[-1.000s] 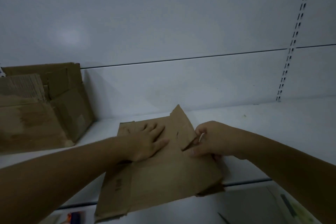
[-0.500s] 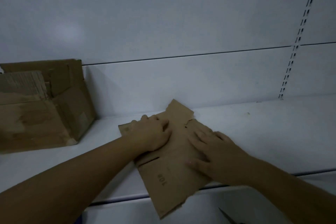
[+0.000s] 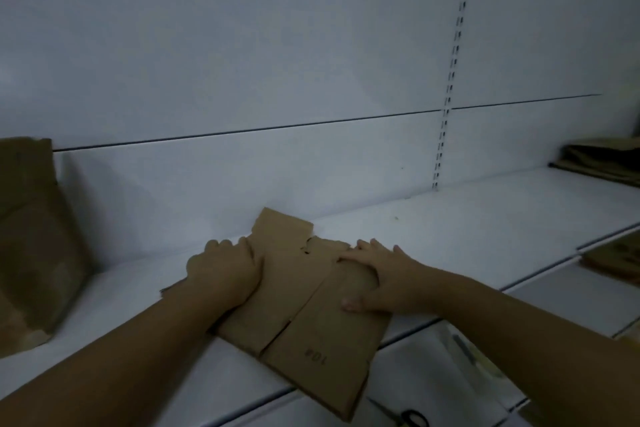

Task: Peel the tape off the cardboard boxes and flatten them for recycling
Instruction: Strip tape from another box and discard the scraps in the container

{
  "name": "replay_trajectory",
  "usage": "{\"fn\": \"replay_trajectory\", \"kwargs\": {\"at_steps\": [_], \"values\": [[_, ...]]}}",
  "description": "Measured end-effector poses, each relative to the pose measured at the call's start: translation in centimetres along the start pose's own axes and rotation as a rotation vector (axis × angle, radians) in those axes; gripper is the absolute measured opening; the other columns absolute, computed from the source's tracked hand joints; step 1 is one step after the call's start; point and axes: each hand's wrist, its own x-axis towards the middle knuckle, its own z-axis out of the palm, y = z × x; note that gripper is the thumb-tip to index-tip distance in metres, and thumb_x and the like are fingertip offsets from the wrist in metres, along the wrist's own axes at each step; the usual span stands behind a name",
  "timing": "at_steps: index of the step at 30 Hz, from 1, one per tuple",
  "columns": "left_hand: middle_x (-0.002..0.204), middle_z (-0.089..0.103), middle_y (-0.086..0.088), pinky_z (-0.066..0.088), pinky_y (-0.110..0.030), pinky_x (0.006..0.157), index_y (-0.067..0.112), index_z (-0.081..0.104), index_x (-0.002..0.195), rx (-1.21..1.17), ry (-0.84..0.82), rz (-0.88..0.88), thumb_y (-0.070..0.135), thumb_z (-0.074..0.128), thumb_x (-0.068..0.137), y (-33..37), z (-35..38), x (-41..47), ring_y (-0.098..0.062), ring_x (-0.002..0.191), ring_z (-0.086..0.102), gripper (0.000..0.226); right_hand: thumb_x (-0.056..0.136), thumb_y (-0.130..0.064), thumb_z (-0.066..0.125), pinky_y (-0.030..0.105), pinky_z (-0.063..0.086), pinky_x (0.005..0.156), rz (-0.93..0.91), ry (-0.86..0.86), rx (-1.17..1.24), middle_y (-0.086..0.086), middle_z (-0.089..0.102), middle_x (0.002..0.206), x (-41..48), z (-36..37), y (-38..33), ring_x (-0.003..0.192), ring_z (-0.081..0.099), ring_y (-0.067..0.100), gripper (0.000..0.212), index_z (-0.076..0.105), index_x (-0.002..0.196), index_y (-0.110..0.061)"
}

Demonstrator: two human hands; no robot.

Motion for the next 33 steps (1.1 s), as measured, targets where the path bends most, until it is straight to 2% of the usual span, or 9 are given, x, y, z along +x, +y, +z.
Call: {"fn": "replay_trajectory", "kwargs": {"at_steps": [4, 7, 13, 16, 19, 21, 24, 27, 33], "values": [[0.124, 0.056, -0.012, 0.045, -0.033, 0.085, 0.005, 0.05, 0.127, -0.272, -0.219, -0.052, 0.053, 0.05, 0.09, -1.3, -2.7, 2.0, -0.026, 0.105, 0.055, 0.06, 0.079, -0.065, 0.057, 0.052, -0.005, 0.116, 0.15, 0.08, 0.037, 0.005, -0.004, 0.16, -0.6, 0.6, 0.7, 0.146, -0.009, 0.024, 0.091, 0.008, 0.15, -0.035], [0.106, 0.066, -0.013, 0.052, -0.032, 0.073, 0.003, 0.066, 0.104, -0.635, -0.382, -0.12, 0.044, 0.072, 0.079, -2.6, -4.9, 1.8, -0.026, 0.091, 0.063, 0.049, 0.079, -0.067, 0.055, 0.052, -0.006, 0.115, 0.246, 0.16, 0.035, 0.006, -0.005, 0.159, -1.7, 0.0, 2.9, 0.146, -0.007, 0.023, 0.093, 0.008, 0.15, -0.031], [0.101, 0.067, -0.017, 0.054, -0.033, 0.062, 0.011, 0.053, 0.116, -1.144, -0.348, -0.06, 0.026, 0.062, 0.091, 2.8, -7.0, -1.9, -0.031, 0.086, 0.068, 0.03, 0.083, -0.063, 0.052, 0.043, -0.004, 0.117, 0.282, 0.337, 0.159, 0.009, -0.005, 0.159, -5.5, -0.7, 8.0, 0.147, -0.001, 0.021, 0.091, 0.005, 0.151, -0.023], [0.098, 0.07, -0.018, 0.055, -0.038, 0.066, 0.018, 0.054, 0.113, -1.217, -0.277, -0.012, 0.026, 0.058, 0.093, 7.5, -8.4, -3.5, -0.035, 0.085, 0.068, 0.022, 0.086, -0.048, 0.061, 0.027, 0.013, 0.117, 0.213, 0.345, 0.43, 0.002, 0.003, 0.158, -9.6, -0.9, 10.9, 0.144, 0.012, 0.017, 0.09, 0.004, 0.15, -0.021], [0.094, 0.072, -0.018, 0.055, -0.04, 0.068, 0.017, 0.056, 0.111, -1.286, -0.261, 0.058, 0.026, 0.058, 0.094, 14.1, -9.9, -4.7, -0.037, 0.084, 0.069, 0.019, 0.088, -0.025, 0.065, -0.002, 0.031, 0.086, 0.121, 0.48, 0.657, -0.005, 0.033, 0.14, -14.6, -1.6, 14.5, 0.116, 0.039, 0.004, 0.07, 0.018, 0.139, -0.024], [0.095, 0.072, -0.018, 0.055, -0.043, 0.072, 0.017, 0.056, 0.111, -1.342, -0.265, 0.101, 0.027, 0.059, 0.093, 19.0, -10.9, -5.4, -0.038, 0.086, 0.068, 0.021, 0.086, -0.018, 0.067, 0.002, 0.041, 0.077, 0.142, 0.556, 0.91, -0.009, 0.045, 0.123, -17.8, -3.0, 17.9, 0.1, 0.048, 0.0, 0.062, 0.027, 0.133, -0.024], [0.098, 0.07, -0.018, 0.055, -0.044, 0.076, 0.016, 0.057, 0.112, -1.404, -0.261, 0.128, 0.028, 0.058, 0.093, 25.7, -11.4, -6.0, -0.038, 0.089, 0.067, 0.023, 0.085, -0.025, 0.069, 0.027, 0.055, 0.072, 0.268, 0.524, 1.283, -0.001, 0.064, 0.114, -22.1, -5.4, 23.0, 0.093, 0.065, 0.014, 0.042, 0.048, 0.121, -0.018], [0.099, 0.07, -0.017, 0.054, -0.044, 0.077, 0.012, 0.057, 0.113, -1.406, -0.292, 0.151, 0.03, 0.056, 0.094, 31.8, -10.6, -5.6, -0.036, 0.089, 0.067, 0.026, 0.089, -0.024, 0.063, 0.036, 0.056, 0.078, 0.342, 0.551, 1.349, 0.004, 0.072, 0.1, -24.6, -6.9, 27.6, 0.093, 0.068, 0.021, 0.023, 0.062, 0.111, -0.018], [0.1, 0.071, -0.016, 0.053, -0.039, 0.075, 0.005, 0.059, 0.117, -1.449, -0.495, 0.156, 0.021, 0.057, 0.094, 42.6, -9.5, -2.9, -0.035, 0.092, 0.068, 0.028, 0.095, -0.015, 0.052, 0.04, 0.054, 0.084, 0.42, 0.721, 1.306, 0.01, 0.07, 0.105, -27.1, -10.0, 36.0, 0.095, 0.067, 0.027, 0.024, 0.06, 0.117, -0.015]]}}
